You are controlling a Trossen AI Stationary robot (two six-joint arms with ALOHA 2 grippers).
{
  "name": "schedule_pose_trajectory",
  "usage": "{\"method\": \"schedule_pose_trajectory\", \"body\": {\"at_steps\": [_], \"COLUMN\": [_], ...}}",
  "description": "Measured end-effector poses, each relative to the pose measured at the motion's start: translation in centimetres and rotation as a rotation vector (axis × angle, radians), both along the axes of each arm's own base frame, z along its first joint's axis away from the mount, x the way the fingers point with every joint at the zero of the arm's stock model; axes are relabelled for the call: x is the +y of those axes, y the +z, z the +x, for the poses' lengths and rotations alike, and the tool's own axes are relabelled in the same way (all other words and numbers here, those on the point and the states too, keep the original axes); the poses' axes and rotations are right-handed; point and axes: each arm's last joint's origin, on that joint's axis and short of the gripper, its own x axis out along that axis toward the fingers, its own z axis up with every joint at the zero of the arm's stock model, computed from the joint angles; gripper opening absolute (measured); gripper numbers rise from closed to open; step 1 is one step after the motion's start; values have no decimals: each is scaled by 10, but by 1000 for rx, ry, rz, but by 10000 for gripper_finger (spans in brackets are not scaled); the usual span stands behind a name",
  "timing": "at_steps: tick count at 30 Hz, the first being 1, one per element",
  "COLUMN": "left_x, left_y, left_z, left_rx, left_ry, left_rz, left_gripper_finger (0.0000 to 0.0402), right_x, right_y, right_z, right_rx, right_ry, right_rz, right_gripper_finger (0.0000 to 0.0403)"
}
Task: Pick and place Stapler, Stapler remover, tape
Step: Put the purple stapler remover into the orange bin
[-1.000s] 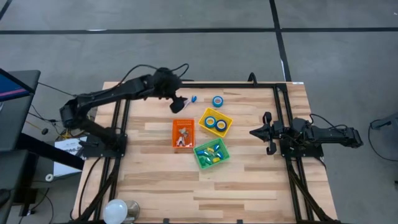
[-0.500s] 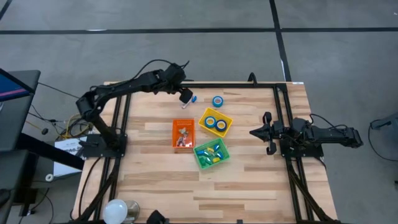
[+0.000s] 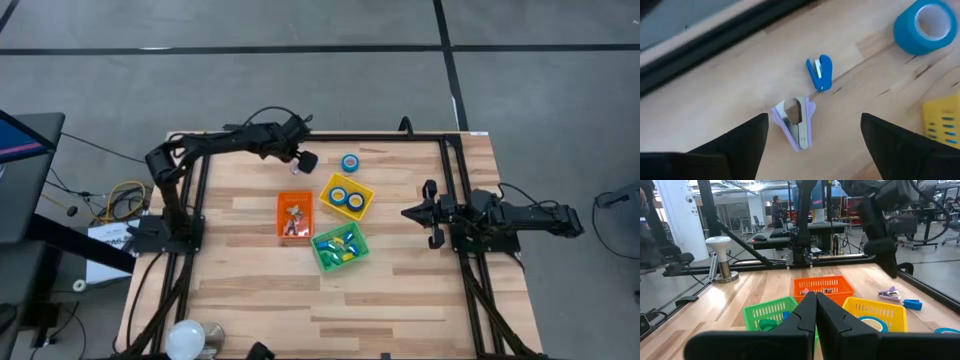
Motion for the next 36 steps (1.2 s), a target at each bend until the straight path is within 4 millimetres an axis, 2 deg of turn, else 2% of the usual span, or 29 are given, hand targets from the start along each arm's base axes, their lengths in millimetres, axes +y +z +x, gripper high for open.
{"method": "schedule_pose_trajectory", "body": {"at_steps": [8,19,23,32,36], "left_x": [2,17,22,26,25], "left_y": [-27,-43,-44,-43,-49], "left_z": [6,0,-4,-4,-7], "left_rx": [56,93,95,68,68], "left_ry": [18,51,67,77,93], "left_rz": [-49,-62,-62,-47,-64], "left_gripper_finger": [301,290,268,190,165], "right_x": [0,0,0,0,0], "right_y": [0,0,0,0,0], "right_z": [0,0,0,0,0], "right_rx": [0,0,0,0,0], "right_ry": [0,0,0,0,0], "right_rz": [0,0,0,0,0], "right_gripper_finger": [1,1,1,1,1]}}
